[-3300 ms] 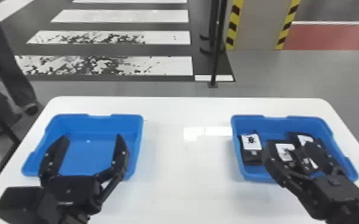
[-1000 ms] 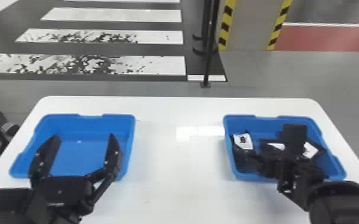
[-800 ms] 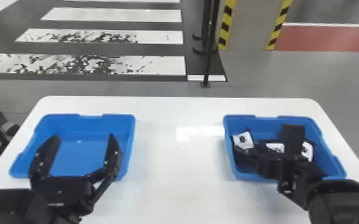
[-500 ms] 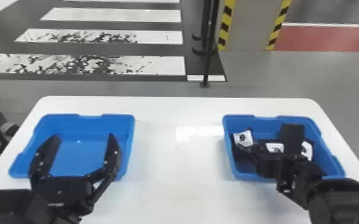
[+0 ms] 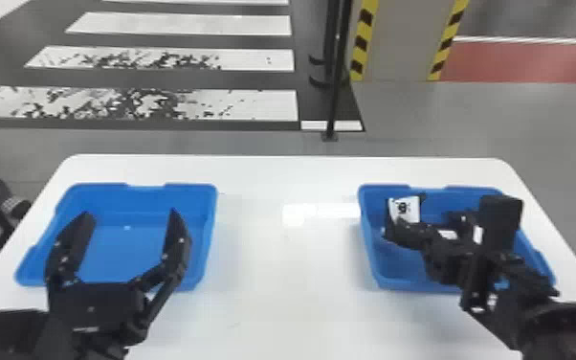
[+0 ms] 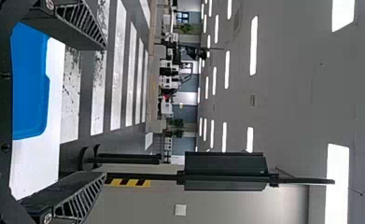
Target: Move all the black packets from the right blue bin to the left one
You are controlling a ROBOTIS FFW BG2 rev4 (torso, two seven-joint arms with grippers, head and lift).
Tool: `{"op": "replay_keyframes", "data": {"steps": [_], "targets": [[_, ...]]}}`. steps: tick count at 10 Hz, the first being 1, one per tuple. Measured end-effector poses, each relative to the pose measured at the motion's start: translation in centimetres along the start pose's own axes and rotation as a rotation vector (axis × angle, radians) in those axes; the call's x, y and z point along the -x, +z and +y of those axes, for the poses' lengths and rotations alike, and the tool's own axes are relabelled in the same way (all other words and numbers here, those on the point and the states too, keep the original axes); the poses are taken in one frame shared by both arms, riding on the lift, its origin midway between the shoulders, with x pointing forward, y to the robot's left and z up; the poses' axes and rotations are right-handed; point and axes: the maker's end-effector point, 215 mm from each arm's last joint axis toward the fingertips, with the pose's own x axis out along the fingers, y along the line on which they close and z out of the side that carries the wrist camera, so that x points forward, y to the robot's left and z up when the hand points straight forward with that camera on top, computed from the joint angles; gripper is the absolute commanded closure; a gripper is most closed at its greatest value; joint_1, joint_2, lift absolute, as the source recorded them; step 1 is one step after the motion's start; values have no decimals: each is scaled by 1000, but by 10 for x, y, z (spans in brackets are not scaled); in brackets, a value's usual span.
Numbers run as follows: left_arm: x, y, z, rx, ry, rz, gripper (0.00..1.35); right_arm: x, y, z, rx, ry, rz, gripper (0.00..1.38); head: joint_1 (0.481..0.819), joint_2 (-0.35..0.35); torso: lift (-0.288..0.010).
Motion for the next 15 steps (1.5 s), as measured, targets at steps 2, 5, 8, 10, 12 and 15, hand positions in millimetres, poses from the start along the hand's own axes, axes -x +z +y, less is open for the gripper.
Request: {"op": "replay_keyframes", "data": {"steps": [2,5,8,10,12,15], "targets": [[-1,1,-2,25,0,-26,348,24,53,49,-85,175,-140,1148,695,11,-140],[-6,15,-9,86,-11,-76,110,58,105,179,-293,636,-251,1148,695,136,-140],[-13,38,-38,350,-102,-125,108,99,91,291,-460,977,-158,1148,695,252,-140],[-18,45,-47,514,-136,-132,116,115,95,316,-442,1040,-147,1148,695,277,-140],[-20,47,-67,577,-207,-98,121,120,91,331,-442,1074,-124,1148,695,273,-140],[-24,39,-89,582,-290,-35,375,129,79,360,-464,1144,-71,1148,695,282,-140]]}}
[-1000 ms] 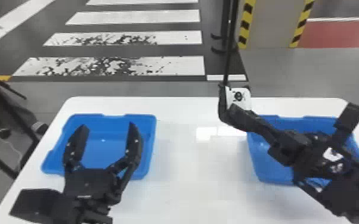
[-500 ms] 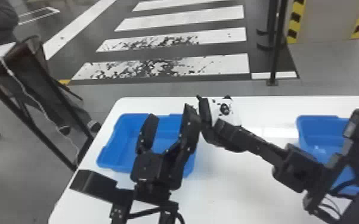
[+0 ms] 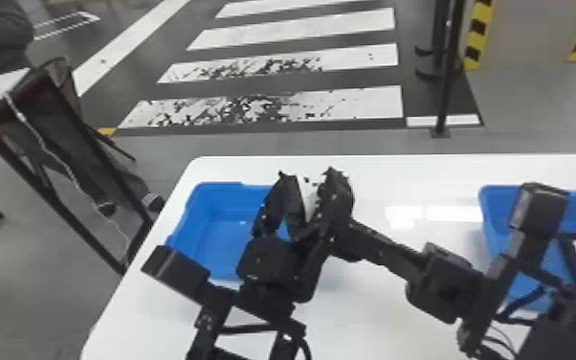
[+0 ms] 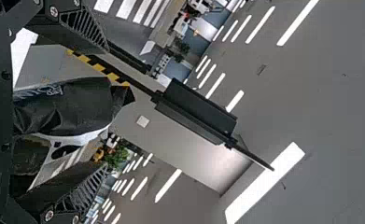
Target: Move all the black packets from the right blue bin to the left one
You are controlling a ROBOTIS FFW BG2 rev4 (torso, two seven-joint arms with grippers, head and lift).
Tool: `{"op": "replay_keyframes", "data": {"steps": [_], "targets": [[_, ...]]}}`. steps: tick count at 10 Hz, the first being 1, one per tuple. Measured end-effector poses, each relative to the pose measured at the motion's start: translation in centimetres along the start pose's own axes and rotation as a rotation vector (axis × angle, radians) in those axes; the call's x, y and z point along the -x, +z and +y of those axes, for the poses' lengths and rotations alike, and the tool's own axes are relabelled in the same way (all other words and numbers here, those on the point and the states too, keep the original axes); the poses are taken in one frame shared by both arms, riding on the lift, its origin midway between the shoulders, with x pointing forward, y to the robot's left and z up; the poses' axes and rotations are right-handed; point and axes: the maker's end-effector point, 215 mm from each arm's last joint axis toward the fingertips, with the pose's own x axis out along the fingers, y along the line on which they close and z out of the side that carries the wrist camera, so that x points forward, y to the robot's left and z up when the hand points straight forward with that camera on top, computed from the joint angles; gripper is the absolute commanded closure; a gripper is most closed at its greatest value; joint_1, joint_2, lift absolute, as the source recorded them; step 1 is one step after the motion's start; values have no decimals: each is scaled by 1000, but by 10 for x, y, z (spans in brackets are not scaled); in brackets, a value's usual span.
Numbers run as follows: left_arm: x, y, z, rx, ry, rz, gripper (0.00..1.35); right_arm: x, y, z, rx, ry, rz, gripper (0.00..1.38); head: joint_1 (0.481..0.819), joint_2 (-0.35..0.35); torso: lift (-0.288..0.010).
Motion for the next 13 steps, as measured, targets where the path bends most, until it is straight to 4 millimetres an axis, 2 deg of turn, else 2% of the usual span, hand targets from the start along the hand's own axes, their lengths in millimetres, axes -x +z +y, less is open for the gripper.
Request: {"op": "replay_keyframes", "data": {"steps": [1,2,4,5,6,7,9,10,11,12,13], "targets": [[0,-2,0,3,-2,10,901,-1,-1,1,-3,4,2,1148,695,283,-140],[0,-2,1,12,5,12,981,-1,0,1,-4,6,1,1148,695,284,-140],[1,7,2,16,23,-25,983,-2,1,2,-2,7,-2,1148,695,293,-140],[2,15,3,15,36,-51,1030,-2,2,1,0,6,-5,1111,695,297,-140],[4,20,5,15,50,-72,1233,-1,3,0,2,4,-10,1076,695,303,-140],[6,26,8,14,71,-95,1211,-1,6,-2,5,1,-21,1006,695,310,-140],[11,36,8,2,83,-135,1211,2,16,-7,-7,-4,-69,159,695,309,-140],[11,39,9,-2,85,-143,1211,2,18,-10,-24,-4,-85,-2,695,308,-140],[12,39,10,-4,91,-148,1211,2,17,-10,-27,-3,-88,64,695,311,-140],[13,39,14,-17,103,-150,1211,2,16,-10,-25,-2,-90,68,695,317,-140],[14,38,27,-76,129,-147,1211,3,18,-10,-30,-2,-104,70,695,326,-140]]}}
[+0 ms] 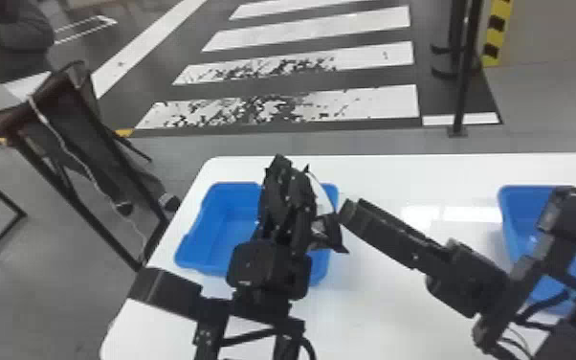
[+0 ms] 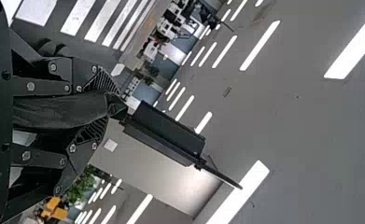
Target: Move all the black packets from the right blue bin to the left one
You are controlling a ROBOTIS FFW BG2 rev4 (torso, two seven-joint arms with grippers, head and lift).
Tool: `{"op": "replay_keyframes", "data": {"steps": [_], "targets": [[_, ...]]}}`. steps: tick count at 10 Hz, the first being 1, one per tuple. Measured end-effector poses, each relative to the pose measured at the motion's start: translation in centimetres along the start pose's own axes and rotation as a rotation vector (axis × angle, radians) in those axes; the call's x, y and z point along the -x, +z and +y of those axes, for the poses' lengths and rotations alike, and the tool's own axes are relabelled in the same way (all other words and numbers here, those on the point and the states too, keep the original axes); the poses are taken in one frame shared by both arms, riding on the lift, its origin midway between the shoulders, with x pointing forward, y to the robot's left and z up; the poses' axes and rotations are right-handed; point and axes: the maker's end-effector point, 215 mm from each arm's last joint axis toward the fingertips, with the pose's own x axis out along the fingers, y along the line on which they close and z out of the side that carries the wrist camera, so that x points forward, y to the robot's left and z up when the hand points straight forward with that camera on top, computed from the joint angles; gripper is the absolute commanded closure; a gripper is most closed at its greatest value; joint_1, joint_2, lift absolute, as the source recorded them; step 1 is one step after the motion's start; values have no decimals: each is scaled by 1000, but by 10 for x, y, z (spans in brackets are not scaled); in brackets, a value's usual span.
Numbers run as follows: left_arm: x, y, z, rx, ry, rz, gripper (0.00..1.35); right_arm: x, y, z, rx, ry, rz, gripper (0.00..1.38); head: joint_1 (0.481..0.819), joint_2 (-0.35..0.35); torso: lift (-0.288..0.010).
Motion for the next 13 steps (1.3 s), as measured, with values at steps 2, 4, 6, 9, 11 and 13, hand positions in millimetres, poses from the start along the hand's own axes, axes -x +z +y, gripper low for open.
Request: {"op": "replay_keyframes", "data": {"steps": [2,4,6,9,11,13], "targets": [[-6,-28,71,-288,94,60,1211,3,3,-2,-31,0,-29,68,695,350,-140],[-20,-59,159,-630,182,124,1067,4,3,-1,-38,3,-34,68,695,350,-140],[-36,-73,198,-767,211,122,136,6,5,-1,-36,0,-38,68,695,350,-140],[-27,-32,143,-612,130,-116,154,31,30,-31,101,-106,-63,81,695,350,-140],[3,27,80,-462,73,-312,160,81,76,-83,367,-334,-37,85,695,276,-140],[21,54,41,-405,61,-256,162,148,124,-127,587,-614,66,91,695,130,-140]]}}
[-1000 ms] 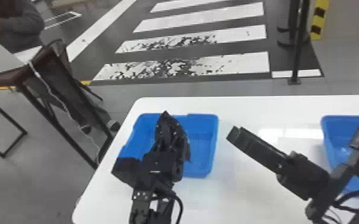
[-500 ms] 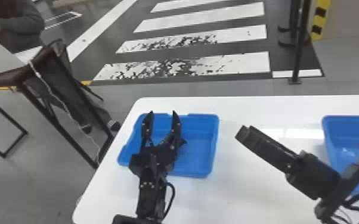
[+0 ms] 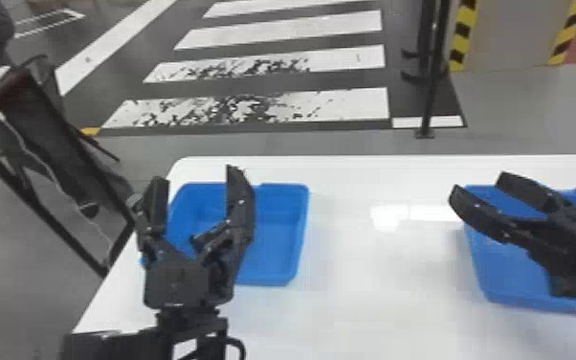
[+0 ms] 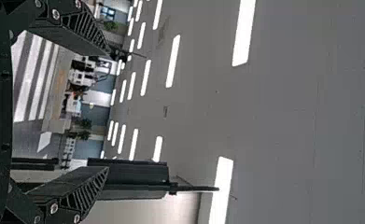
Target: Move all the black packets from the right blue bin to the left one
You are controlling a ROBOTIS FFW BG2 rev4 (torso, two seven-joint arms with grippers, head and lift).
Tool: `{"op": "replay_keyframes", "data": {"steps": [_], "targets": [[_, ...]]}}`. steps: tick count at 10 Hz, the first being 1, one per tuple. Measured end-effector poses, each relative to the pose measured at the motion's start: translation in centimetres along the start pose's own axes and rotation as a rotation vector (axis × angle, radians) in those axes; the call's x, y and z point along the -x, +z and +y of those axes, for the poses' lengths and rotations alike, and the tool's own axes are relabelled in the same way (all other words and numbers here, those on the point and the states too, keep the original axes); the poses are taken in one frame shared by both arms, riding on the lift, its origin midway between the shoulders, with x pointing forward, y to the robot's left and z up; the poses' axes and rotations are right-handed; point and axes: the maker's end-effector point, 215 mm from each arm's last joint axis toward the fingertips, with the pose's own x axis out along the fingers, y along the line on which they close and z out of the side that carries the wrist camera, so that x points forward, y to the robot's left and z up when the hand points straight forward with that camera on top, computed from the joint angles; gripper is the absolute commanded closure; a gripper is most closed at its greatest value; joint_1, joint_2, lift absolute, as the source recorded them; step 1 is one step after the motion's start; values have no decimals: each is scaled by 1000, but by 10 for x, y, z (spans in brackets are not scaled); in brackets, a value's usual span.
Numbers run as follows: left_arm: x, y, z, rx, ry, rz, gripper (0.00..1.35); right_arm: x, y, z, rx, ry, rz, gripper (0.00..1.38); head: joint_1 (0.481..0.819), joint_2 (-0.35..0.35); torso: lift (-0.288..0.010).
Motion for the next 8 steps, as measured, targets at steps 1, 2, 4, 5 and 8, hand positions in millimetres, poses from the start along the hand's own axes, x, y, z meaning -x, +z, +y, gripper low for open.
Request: {"op": "replay_keyframes", "data": {"steps": [1,2,4,5,8], "targets": [[5,9,-6,9,-7,48,162,14,-5,-36,36,-96,59,91,695,97,-140],[8,11,-8,7,-10,90,162,32,-11,-63,51,-192,121,91,695,52,-140],[10,7,-8,-3,-17,129,162,81,-11,-100,75,-436,188,91,695,-34,-140],[10,5,-10,-3,-30,140,160,100,-17,-106,63,-529,206,93,695,-64,-140],[10,-4,-15,-4,-54,168,162,112,-58,-139,-28,-617,292,98,695,-101,-140]]}}
